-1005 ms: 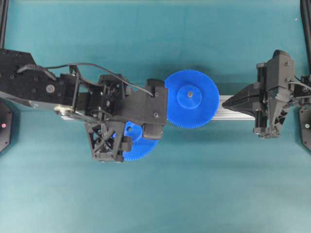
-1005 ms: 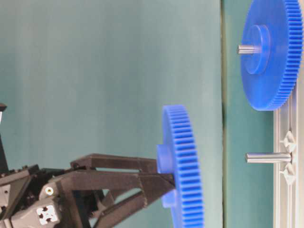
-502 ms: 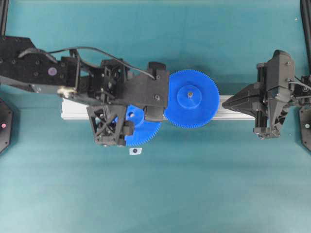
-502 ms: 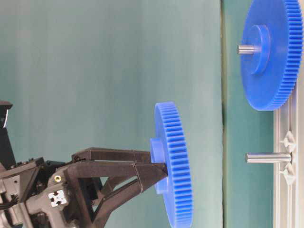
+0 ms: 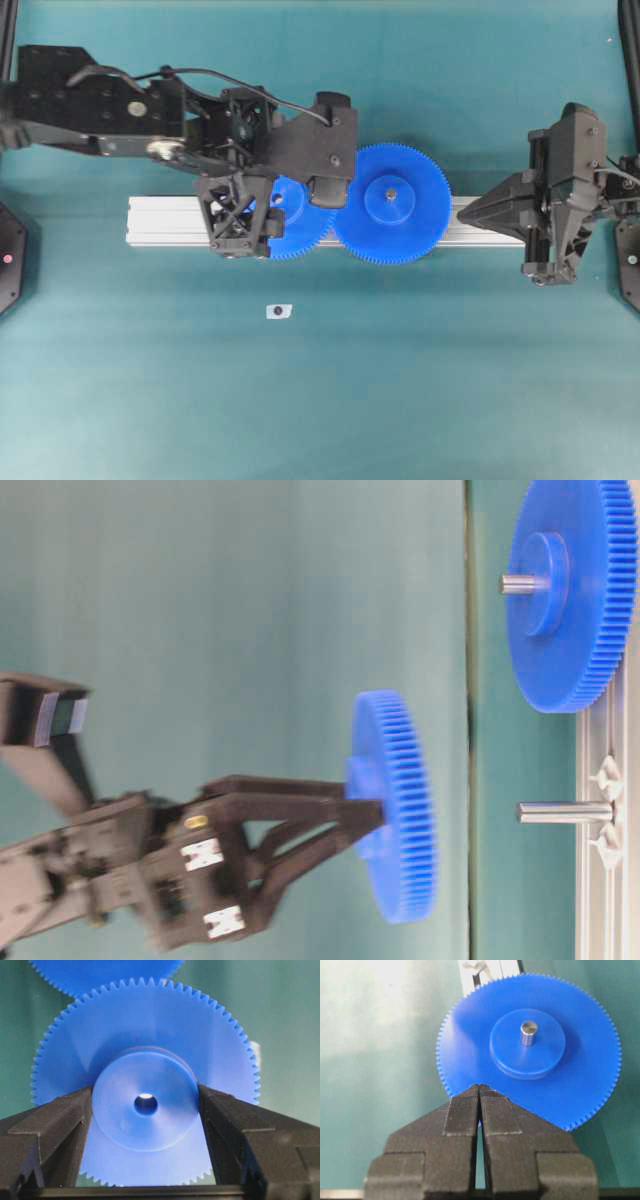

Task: Insert the small gear onto the shaft.
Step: 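Align the small gear's bore with the left shaft beside the large gear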

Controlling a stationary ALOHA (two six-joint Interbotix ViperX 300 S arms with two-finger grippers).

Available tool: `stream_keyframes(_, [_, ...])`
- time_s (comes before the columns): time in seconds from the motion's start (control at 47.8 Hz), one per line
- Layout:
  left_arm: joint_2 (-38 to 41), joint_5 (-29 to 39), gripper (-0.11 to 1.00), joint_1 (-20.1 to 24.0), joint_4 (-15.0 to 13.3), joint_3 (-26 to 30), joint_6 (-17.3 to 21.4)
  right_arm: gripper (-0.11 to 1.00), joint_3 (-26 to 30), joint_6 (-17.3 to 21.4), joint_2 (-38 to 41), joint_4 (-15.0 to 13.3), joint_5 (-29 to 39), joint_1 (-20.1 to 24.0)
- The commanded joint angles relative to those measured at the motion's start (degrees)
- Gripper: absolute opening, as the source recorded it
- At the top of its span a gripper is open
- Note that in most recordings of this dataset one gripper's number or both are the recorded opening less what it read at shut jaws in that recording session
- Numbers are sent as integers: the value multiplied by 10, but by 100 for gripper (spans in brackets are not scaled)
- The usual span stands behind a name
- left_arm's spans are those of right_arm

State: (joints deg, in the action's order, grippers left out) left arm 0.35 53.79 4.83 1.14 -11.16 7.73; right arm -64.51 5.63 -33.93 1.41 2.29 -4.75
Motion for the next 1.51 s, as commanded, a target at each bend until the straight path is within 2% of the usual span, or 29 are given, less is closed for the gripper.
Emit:
stream_keyframes(0.0, [-7,-16,70,-2,2,0,1,4,4,2,-3,0,-4,-1])
stream_keyframes(0.251, [-10,-43,70,-2,2,-24,-5,4,4,3,-3,0,-4,-1])
stream_keyframes(0.816, [13,-46,70,-2,2,-28,-5,4,4,3,-2,0,-4,-6])
stream_keyframes(1.486, [35,-73,70,0,2,-63,-2,4,2,3,-3,0,-6,-18])
